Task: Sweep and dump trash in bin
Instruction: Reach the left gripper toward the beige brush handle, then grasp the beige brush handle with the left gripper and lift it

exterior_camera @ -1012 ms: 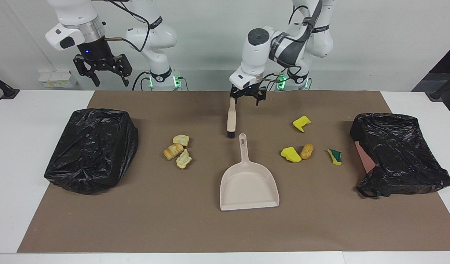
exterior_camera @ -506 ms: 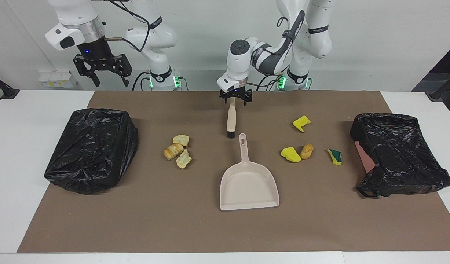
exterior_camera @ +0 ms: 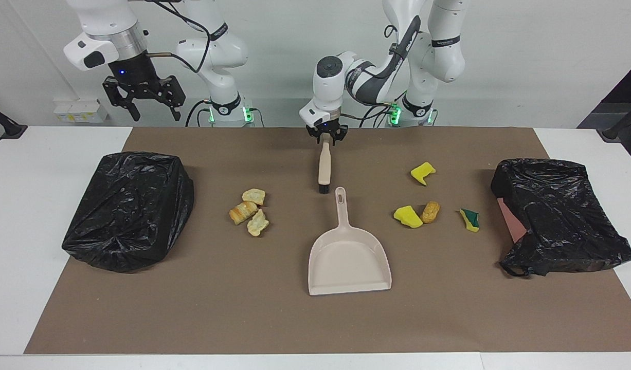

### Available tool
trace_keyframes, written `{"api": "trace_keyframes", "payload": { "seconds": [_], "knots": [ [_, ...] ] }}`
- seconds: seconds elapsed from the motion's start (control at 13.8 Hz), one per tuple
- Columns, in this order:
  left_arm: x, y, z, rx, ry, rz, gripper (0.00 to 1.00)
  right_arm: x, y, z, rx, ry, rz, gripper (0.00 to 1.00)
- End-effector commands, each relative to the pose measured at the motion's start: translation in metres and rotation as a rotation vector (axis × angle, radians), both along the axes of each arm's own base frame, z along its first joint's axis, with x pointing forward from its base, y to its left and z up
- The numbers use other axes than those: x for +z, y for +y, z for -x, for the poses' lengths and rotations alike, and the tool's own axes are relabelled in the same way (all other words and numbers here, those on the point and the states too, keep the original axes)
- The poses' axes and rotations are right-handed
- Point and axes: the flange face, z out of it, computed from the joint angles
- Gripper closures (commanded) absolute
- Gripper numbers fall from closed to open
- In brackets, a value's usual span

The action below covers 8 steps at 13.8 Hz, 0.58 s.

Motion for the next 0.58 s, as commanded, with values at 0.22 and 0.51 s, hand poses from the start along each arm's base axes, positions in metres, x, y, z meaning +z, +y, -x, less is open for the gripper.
{"api": "trace_keyframes", "payload": {
  "seconds": [0.22,0.51],
  "knots": [
    [0.044,0.044,-0.055,0.122,0.06,-0.04,1.0,0.002,-0.002,0.003,0.025,0.009,-0.02,0.0],
    [0.073,0.097,-0.083,0.206,0.068,-0.087,1.0,0.002,-0.002,0.003,0.025,0.009,-0.02,0.0]
  ]
}}
